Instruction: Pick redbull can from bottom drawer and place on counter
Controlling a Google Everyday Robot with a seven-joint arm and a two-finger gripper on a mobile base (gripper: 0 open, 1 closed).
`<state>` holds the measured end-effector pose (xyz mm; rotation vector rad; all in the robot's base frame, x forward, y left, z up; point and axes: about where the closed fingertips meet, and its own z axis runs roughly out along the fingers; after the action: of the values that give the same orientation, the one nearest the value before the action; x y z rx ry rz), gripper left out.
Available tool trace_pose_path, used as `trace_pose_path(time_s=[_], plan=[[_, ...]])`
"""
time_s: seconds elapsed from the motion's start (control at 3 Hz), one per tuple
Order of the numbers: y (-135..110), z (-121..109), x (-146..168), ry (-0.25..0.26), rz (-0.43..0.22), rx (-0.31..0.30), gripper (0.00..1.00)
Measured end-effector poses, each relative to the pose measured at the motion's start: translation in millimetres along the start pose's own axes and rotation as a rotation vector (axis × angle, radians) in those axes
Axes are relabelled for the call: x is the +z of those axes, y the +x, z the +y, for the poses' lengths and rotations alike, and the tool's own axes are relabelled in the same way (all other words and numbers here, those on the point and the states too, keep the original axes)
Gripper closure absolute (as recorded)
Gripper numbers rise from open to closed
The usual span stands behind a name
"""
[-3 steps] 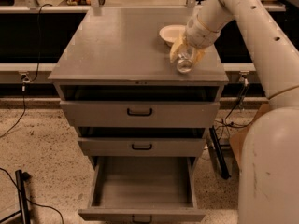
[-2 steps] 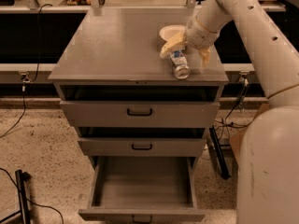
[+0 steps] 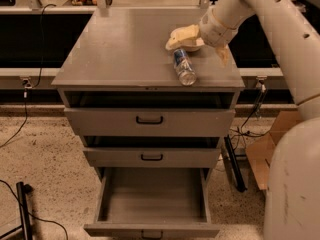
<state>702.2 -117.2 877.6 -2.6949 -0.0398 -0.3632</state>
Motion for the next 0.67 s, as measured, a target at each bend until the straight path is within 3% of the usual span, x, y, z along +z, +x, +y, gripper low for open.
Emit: trace_pose_path(time_s=[0.67], plan=[[10, -25, -32, 0.144, 0.035, -0.050, 0.00]])
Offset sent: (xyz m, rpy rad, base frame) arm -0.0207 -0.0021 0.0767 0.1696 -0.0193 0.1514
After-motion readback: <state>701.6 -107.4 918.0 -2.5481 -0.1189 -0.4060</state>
